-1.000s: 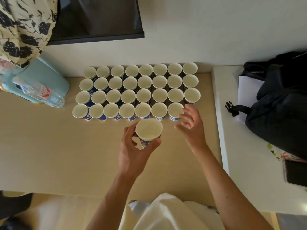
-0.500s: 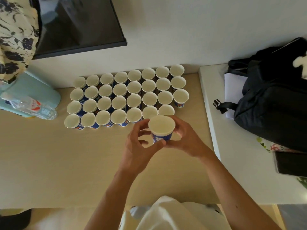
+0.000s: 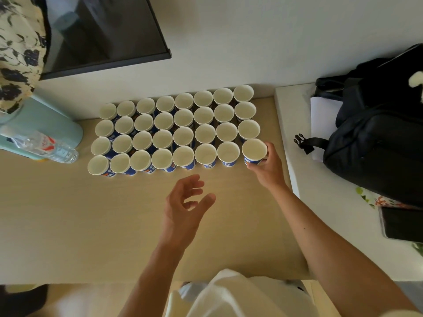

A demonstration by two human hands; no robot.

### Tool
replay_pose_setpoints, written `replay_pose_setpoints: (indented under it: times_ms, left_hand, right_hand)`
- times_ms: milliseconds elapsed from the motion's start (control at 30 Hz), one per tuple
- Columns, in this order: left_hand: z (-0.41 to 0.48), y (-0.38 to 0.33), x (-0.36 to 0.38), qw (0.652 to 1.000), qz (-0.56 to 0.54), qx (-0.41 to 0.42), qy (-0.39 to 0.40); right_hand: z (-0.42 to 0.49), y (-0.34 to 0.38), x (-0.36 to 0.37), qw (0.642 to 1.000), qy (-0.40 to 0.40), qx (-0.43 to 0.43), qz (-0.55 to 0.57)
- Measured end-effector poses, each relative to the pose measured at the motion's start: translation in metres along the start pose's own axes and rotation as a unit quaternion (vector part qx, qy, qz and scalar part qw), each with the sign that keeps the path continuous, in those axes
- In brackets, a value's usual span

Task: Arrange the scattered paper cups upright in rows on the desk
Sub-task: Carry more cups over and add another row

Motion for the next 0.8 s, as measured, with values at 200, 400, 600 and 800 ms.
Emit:
replay_pose_setpoints:
  times_ms: [200, 400, 600, 800]
  left_hand:
    - [-0.001, 0.002, -0.006, 1.0, -0.012, -0.014, -0.013]
    - [-0.006, 0.011, -0.013, 0.999, -0.023, -0.036, -0.027]
    - [-0.008, 0.014, -0.011, 0.998, -0.027, -0.043, -0.023]
    - [-0.007, 0.017, -0.011, 0.998, -0.045, -0.047, -0.027]
  right_hand:
    - [0.008, -0.016, 0.011, 1.0, -0.012, 0.009, -0.017]
    - [0.013, -0.021, 0.014, 1.0, -0.024, 0.005, -0.018]
    - [0.019, -0.026, 0.013, 1.0, -0.016, 0.014, -0.011]
    - [-0.002, -0.034, 0.007, 0.997, -0.046, 0.054, -0.015]
Point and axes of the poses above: each hand's wrist, its own z-axis towards the middle knuckle, its own x-axis out of the palm, y = z × x, the point moved 5 cm from there along z, towards the middle knuckle, and after that the axes turned 1 degree about x, right-handed, at the moved point
